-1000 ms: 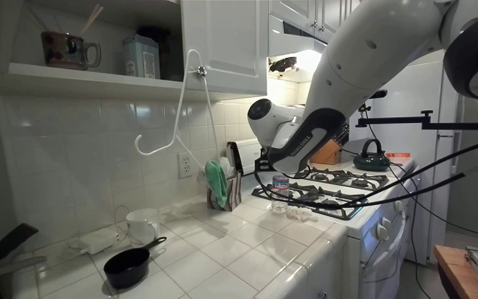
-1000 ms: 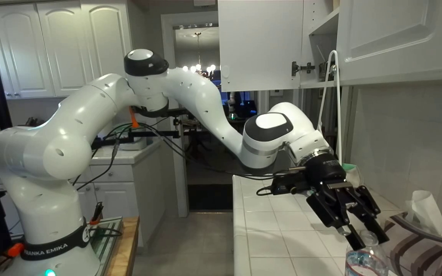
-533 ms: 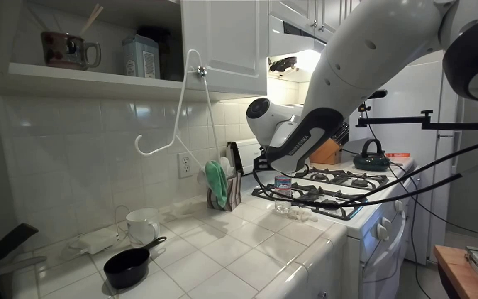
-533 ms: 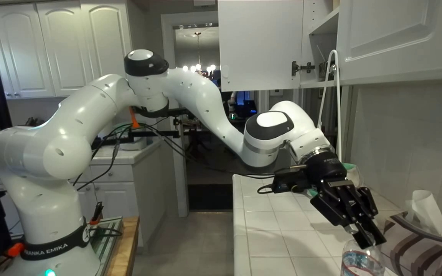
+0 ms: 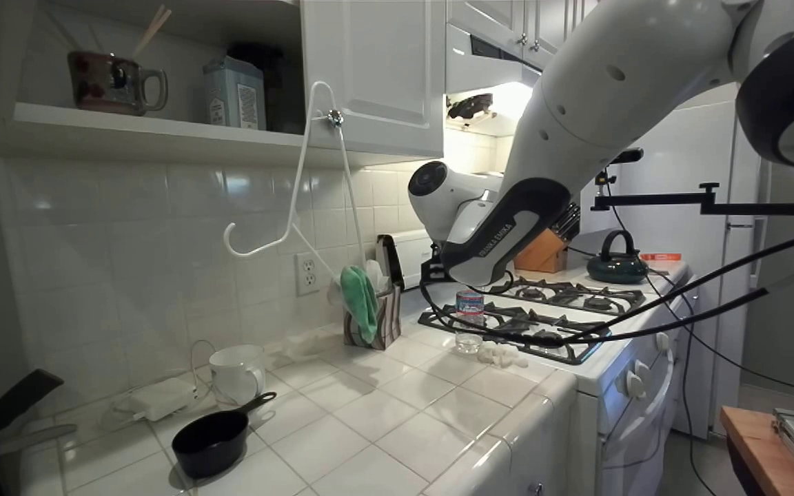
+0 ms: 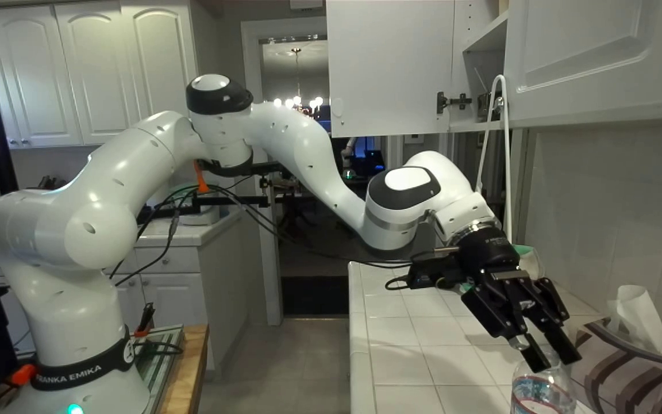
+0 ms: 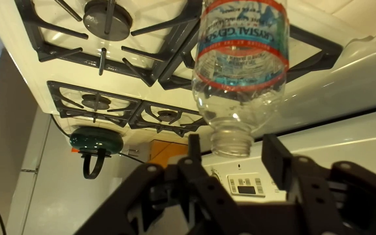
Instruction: Put the water bottle in the black pot on the left
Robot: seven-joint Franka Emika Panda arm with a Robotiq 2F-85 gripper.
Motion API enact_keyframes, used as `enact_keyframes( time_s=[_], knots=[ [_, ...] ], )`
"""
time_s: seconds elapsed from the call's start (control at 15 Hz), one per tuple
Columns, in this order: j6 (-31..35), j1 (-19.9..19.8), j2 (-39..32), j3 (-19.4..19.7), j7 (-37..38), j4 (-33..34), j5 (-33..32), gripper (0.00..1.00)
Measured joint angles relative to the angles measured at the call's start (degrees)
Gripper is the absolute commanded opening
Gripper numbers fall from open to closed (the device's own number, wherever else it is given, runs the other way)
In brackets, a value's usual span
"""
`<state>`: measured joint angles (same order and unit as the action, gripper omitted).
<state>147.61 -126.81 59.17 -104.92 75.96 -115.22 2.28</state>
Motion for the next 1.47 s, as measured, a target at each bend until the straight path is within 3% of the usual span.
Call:
enact_keyframes(
  time_s=[0.13,0.4,0.6,0.87,1.0,1.07,1.27,1.47],
  knots=[
    [0.0,0.0,0.0,0.0,-0.1,0.0,0.0,0.89],
    [0.0,0.2,0.0,0.0,-0.1,0.0,0.0,0.81],
    [-0.1,0.3,0.0,0.0,-0.1,0.1,0.0,0.62],
    [-0.3,0.3,0.0,-0.2,-0.1,0.2,0.0,0.56],
    [-0.4,0.3,0.0,-0.3,-0.1,0.2,0.0,0.48],
    [-0.5,0.4,0.0,-0.3,-0.1,0.3,0.1,0.28],
    [-0.8,0.5,0.0,-0.3,-0.1,0.5,0.2,0.08],
    [-1.1,0.5,0.0,-0.2,-0.1,1.0,0.5,0.08]
  ],
)
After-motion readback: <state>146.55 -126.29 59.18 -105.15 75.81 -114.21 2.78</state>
